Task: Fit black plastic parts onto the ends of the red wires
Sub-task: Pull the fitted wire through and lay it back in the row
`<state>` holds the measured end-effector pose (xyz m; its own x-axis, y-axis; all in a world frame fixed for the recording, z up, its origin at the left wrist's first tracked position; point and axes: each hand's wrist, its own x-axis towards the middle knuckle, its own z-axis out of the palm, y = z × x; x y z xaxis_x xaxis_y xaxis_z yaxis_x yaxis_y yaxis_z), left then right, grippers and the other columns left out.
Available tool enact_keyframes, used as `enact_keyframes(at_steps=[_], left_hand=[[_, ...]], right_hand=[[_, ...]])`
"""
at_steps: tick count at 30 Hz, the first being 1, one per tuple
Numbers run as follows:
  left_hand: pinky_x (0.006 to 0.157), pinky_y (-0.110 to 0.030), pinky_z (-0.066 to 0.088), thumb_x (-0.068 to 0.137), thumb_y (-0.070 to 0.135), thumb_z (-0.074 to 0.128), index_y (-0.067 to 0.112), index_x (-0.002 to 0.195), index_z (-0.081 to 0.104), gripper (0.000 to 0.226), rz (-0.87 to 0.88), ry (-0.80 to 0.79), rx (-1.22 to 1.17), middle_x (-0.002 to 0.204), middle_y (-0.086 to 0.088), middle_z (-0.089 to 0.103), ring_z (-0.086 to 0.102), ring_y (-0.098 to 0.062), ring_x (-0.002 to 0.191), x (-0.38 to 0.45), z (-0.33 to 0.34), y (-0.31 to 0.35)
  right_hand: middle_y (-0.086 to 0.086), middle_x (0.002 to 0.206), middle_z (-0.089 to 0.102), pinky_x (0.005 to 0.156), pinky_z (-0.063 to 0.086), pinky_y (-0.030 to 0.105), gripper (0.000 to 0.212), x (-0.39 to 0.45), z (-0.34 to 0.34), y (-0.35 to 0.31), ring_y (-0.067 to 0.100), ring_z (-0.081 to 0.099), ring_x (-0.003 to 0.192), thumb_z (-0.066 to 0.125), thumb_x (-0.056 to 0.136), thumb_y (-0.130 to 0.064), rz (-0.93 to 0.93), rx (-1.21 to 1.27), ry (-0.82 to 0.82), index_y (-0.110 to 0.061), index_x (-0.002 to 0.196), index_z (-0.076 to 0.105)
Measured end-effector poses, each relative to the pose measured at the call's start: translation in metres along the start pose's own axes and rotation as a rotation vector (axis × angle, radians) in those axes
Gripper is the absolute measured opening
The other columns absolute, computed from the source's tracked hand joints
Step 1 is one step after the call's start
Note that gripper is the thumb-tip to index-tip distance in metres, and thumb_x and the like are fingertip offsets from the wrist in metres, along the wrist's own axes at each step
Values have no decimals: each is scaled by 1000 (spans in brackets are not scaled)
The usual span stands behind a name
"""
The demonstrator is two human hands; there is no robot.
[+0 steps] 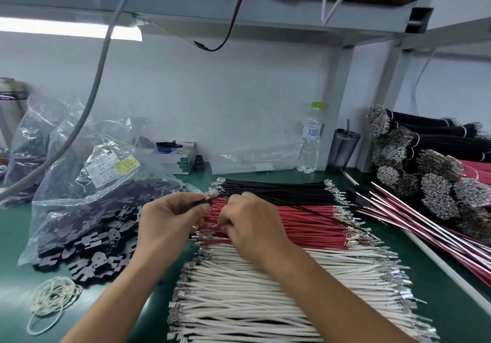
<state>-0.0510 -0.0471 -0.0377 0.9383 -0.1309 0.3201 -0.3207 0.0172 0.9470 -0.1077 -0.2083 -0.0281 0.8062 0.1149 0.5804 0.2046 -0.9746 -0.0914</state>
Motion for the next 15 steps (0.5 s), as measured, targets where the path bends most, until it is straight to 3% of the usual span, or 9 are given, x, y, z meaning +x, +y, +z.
enact_keyframes(at_steps=[6, 10, 12, 15], left_hand=[[57, -17, 59, 79, 10, 86, 22, 88, 82, 16, -27, 34, -43, 76, -4, 79, 72, -12, 62, 1, 0, -3], [57, -20, 60, 81, 4, 83, 20, 89, 82, 17, -63, 14, -137, 82, -7, 80, 75, -19, 67, 1, -1, -2], [57, -21, 60, 79, 6, 84, 20, 89, 83, 17, -70, -3, -189, 84, -10, 80, 73, -18, 66, 2, -3, 1], [58, -26, 61, 72, 17, 84, 16, 93, 83, 22, -115, -85, -313, 88, -16, 79, 72, -20, 65, 1, -5, 8]], right_hand=[[-14, 92, 70, 70, 47, 26, 12, 5, -10, 8, 6, 63, 86, 66, 92, -35, 83, 142, -14, -32, 96, 77], [-16, 91, 65, 70, 40, 25, 14, 6, -21, 11, 4, 59, 83, 62, 97, -33, 76, 167, -18, -31, 101, 75], [-18, 91, 61, 73, 44, 25, 14, 1, -28, 15, 1, 56, 83, 61, 98, -30, 98, 230, -13, -30, 102, 75], [-17, 90, 60, 75, 50, 25, 11, -15, -34, 18, 4, 60, 84, 64, 93, -31, 153, 357, 86, -31, 96, 75]])
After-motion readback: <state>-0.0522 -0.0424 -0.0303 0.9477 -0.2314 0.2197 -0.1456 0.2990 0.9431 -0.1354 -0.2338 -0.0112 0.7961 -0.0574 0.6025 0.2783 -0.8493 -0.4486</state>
